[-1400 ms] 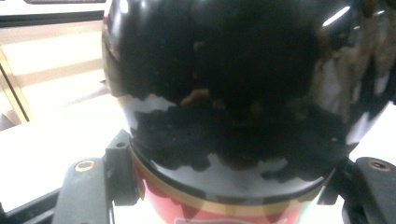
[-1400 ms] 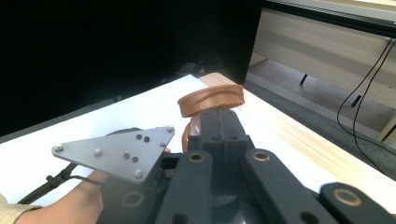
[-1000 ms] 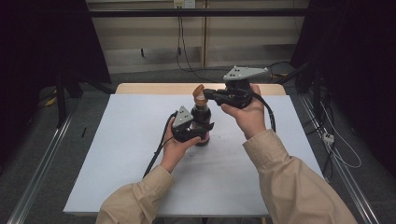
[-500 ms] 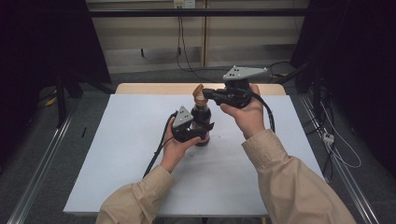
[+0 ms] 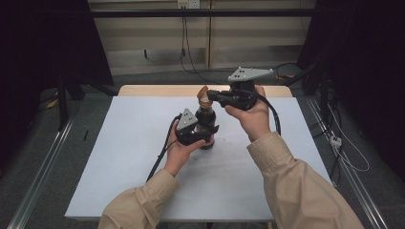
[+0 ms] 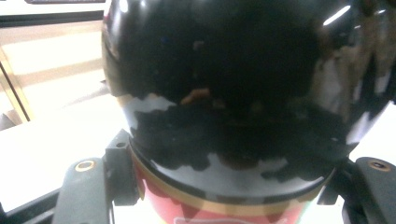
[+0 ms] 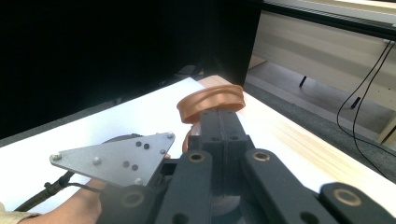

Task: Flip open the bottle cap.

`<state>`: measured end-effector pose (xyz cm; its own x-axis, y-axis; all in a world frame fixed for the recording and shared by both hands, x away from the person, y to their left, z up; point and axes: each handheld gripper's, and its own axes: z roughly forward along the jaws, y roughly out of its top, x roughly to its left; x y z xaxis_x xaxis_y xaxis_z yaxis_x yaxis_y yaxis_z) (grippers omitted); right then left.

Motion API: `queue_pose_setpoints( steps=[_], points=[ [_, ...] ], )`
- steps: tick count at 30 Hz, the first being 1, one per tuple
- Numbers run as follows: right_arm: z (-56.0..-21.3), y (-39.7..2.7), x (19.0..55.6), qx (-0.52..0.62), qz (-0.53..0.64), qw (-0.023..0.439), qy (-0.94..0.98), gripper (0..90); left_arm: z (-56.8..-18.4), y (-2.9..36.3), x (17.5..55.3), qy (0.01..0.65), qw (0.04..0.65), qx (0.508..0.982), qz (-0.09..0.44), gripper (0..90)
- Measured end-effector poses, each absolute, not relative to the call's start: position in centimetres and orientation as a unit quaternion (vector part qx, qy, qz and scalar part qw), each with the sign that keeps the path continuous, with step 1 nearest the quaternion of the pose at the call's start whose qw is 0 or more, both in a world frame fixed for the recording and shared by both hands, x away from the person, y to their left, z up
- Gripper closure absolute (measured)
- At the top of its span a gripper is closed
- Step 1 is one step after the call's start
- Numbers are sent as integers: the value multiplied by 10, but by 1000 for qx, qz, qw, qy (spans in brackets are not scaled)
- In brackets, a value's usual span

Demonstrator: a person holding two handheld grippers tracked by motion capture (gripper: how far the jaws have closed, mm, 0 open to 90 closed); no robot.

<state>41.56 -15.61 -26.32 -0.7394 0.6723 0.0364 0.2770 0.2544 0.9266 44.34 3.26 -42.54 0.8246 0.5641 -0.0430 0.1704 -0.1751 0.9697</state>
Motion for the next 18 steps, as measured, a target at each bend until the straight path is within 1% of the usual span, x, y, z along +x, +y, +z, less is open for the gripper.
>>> queue_pose_setpoints(
  steps=[18],
  points=[
    [-264,-152,419,306,531,188,768,900,-425,32,443,245,593,749,166,303]
  ],
)
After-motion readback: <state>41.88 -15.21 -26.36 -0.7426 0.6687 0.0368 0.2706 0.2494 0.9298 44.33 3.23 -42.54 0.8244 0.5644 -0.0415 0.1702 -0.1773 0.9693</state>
